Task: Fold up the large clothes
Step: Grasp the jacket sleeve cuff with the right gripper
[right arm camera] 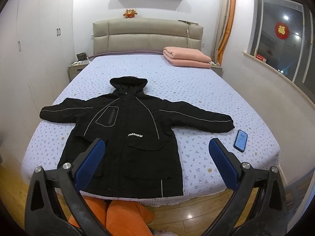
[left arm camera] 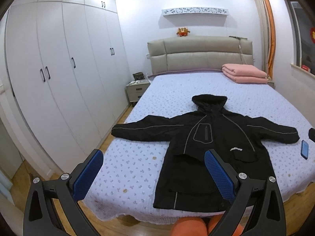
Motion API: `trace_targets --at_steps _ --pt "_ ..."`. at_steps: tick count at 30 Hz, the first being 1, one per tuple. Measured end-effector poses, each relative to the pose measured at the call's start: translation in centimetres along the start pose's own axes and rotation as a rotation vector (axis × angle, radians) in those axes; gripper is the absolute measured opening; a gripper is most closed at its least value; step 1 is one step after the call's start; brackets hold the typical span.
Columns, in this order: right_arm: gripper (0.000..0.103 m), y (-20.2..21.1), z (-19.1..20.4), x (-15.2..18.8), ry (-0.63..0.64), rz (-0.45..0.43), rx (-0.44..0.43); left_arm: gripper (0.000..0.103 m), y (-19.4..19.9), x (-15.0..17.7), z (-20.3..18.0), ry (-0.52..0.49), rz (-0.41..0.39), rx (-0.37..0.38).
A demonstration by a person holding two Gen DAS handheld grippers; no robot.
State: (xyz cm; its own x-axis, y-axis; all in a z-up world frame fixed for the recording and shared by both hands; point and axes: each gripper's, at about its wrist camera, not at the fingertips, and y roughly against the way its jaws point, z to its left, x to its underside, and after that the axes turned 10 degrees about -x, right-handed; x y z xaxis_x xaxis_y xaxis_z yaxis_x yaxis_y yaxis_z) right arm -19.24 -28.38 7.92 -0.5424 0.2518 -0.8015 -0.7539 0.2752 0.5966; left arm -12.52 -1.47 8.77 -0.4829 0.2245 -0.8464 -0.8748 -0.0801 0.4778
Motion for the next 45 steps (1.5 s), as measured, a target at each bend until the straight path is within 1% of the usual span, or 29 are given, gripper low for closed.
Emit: trace_targets --at_steps 4,7,10,12,13,16,17,18,19,20,22,23,25,27,28,29,30,32,33,34,36,37,39,40,42,45 --pt "0.103 -1.0 -0.9 -0.3 -0.024 0.009 0.008 0.102 -0.4 -0.3 -0.4 -0.008 -0.012 0.006" --pt "0.103 -2.2 -1.9 0.1 -0.038 0.014 0.023 0.102 -1.8 -0.4 -1.5 -0.019 0.003 0.018" --pt "0.103 -4.6 -4.1 0.8 -0.084 0.026 0.021 0.102 -4.2 -0.1 -3.5 -0.029 0.029 0.04" --pt "0.103 -7.7 -6.3 1.8 -0.145 0.057 -0.01 0.102 -6.8 0.6 -5.5 -0.04 0.064 0.068" --pt "0.103 -8.8 -7.0 2.3 -0.164 0.072 -0.02 0.102 -8.7 1.1 -6.8 -0.049 0.09 0.086" --pt "0.103 -14.6 -9.9 4.4 -0.238 0.149 -0.046 0.102 -13.6 2.3 -10.9 -0.082 0.144 0.129" --pt "0.103 -16.9 -10.9 5.1 -0.261 0.177 -0.038 0.102 -15.5 2.5 -12.4 -0.098 0.152 0.144" --pt "0.103 -19.2 -12.0 5.5 -0.281 0.2 -0.018 0.102 -17.1 2.6 -13.8 -0.111 0.154 0.155" --pt "0.103 -20.6 -12.9 5.7 -0.29 0.212 -0.001 0.102 -18.7 2.6 -15.3 -0.122 0.153 0.163" --pt "0.103 -23.1 -14.2 5.8 -0.306 0.232 0.034 0.102 -20.8 2.4 -17.2 -0.134 0.155 0.18" --pt "0.103 -26.4 -16.2 5.5 -0.335 0.252 0.081 0.102 -24.3 1.9 -20.6 -0.144 0.165 0.22" --pt "0.103 -28.3 -17.9 5.2 -0.361 0.261 0.104 0.102 -25.7 1.6 -22.1 -0.148 0.173 0.24" --pt "0.103 -30.9 -21.1 4.5 -0.417 0.269 0.141 0.102 -28.2 0.9 -25.4 -0.165 0.195 0.288" --pt "0.103 -32.6 -24.1 3.9 -0.472 0.284 0.175 0.102 -30.1 -0.2 -29.0 -0.207 0.218 0.309" --pt "0.103 -33.4 -26.4 3.5 -0.51 0.293 0.193 0.102 -30.7 -0.6 -30.4 -0.226 0.225 0.31" --pt "0.103 -34.1 -27.8 3.2 -0.537 0.301 0.2 0.102 -31.2 -1.1 -32.1 -0.247 0.238 0.317" --pt "0.102 -34.6 -30.3 2.9 -0.579 0.308 0.21 0.102 -31.7 -1.7 -34.1 -0.27 0.255 0.335" --pt "0.102 -34.9 -33.8 2.6 -0.645 0.312 0.22 0.102 -32.2 -2.6 -37.3 -0.3 0.281 0.359" --pt "0.102 -34.9 -36.5 2.4 -0.688 0.307 0.222 0.102 -32.4 -3.0 -38.8 -0.315 0.294 0.367" --pt "0.101 -34.9 -37.9 2.4 -0.712 0.307 0.221 0.102 -32.6 -3.4 -40.6 -0.33 0.305 0.379" --pt "0.098 -35.2 -42.4 2.5 -0.776 0.315 0.219 0.102 -32.2 -4.0 -44.0 -0.355 0.324 0.402" --pt "0.097 -35.5 -43.7 2.5 -0.796 0.319 0.216 0.102 -32.2 -4.2 -45.6 -0.363 0.336 0.412" --pt "0.09 -36.5 -46.7 2.7 -0.84 0.326 0.188 0.102 -32.2 -4.8 -49.0 -0.364 0.359 0.446" --pt "0.088 -37.1 -48.3 2.9 -0.86 0.333 0.187 0.102 -32.3 -4.9 -50.4 -0.363 0.373 0.459" --pt "0.082 -38.2 -50.1 3.2 -0.892 0.348 0.185 0.102 -32.6 -5.0 -53.0 -0.358 0.396 0.48" --pt "0.076 -40.6 -53.1 4.2 -0.964 0.372 0.127 0.102 -32.8 -4.9 -56.9 -0.365 0.42 0.491"
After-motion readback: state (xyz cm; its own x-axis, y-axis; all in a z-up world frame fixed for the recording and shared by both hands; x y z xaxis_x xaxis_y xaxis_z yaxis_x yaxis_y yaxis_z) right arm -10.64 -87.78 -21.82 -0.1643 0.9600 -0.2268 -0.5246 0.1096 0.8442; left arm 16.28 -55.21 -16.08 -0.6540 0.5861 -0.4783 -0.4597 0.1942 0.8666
